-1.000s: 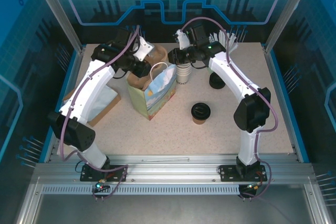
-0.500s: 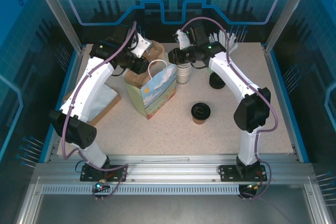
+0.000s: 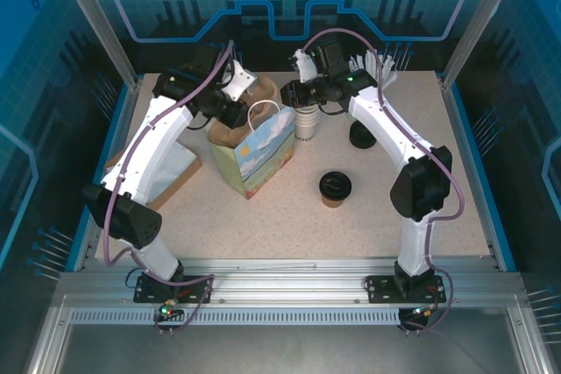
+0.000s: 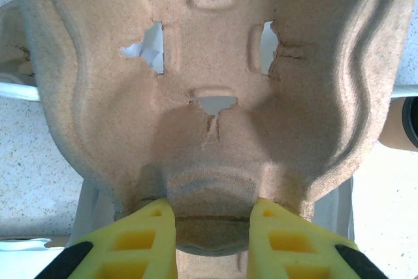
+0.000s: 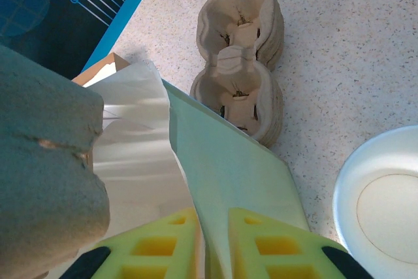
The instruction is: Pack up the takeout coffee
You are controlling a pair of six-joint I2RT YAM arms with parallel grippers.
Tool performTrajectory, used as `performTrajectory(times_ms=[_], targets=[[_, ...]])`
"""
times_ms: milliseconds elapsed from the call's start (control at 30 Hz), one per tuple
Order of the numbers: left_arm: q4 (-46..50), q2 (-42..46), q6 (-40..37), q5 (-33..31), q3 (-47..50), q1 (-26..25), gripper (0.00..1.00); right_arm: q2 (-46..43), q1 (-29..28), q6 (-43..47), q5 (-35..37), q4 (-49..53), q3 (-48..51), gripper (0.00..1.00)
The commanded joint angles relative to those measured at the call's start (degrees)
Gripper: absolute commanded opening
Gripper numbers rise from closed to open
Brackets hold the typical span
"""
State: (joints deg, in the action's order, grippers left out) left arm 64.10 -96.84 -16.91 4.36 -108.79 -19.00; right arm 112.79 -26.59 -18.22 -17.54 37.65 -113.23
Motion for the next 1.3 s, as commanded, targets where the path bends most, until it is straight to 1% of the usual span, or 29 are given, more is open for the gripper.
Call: performTrajectory(times_ms=[0, 567, 833, 1000, 1267], targets=[[2.57, -1.29, -1.34, 0.47, -0.57, -0.17, 0.21, -0.90, 0.27, -0.06, 0.07, -0.39, 0.47, 0.19], [6.91, -4.89, -3.17, 0.14, -3.39, -0.89, 0.22, -0.97, 0.23, -0.41, -0.75, -1.01, 0.46, 0.21], [7.18, -4.33, -3.89, 0.57, -4.09, -1.80, 0.22, -0.67, 0.25, -0.46, -0.22, -0.82, 0.33, 0.21], [7.33, -3.45, -3.91, 0.06, -4.31, -1.82, 0.23, -0.64, 0.32, -0.41, -0.21, -0.68, 0.08, 0.20], [8.68, -4.41, -3.91, -1.64, -3.61, -1.69, 0.23, -0.81, 0.53, -0.41, 0.33, -0.50, 0.09, 0.21]])
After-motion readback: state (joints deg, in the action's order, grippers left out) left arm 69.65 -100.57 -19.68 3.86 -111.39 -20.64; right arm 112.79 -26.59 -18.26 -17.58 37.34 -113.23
